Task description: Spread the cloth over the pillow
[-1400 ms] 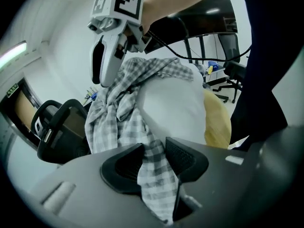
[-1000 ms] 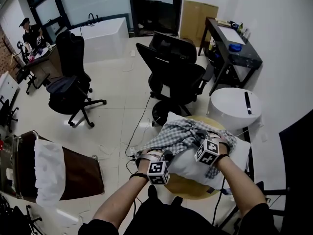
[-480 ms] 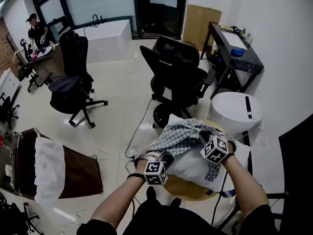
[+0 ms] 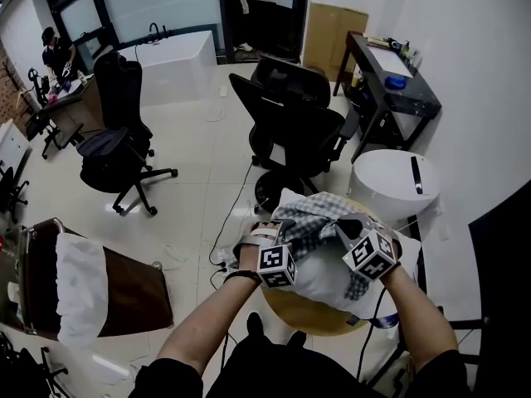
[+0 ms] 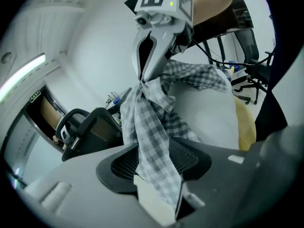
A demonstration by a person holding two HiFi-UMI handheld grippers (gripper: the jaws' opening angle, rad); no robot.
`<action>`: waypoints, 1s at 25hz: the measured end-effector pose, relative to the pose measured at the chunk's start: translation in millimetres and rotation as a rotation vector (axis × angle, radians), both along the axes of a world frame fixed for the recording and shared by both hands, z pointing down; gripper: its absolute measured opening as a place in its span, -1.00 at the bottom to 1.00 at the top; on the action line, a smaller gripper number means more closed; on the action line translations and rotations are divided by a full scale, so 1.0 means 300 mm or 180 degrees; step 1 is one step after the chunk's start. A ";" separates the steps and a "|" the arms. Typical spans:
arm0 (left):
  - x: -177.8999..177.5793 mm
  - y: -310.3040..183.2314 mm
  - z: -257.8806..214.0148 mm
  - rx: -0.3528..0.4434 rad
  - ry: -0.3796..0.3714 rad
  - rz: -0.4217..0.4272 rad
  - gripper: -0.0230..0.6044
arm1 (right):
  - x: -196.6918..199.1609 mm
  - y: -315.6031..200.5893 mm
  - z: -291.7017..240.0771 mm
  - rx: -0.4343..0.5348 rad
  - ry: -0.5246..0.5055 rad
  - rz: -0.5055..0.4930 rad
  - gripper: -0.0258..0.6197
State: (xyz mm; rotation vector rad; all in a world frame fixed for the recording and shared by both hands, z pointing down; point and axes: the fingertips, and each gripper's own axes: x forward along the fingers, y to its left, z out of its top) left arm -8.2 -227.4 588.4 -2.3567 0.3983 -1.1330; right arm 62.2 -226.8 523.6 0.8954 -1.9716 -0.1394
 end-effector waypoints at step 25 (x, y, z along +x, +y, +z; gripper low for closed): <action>-0.006 0.461 -0.175 -0.0524 0.0032 0.1117 -0.92 | 0.037 0.414 -0.144 -0.0037 -0.0285 -0.0269 -0.86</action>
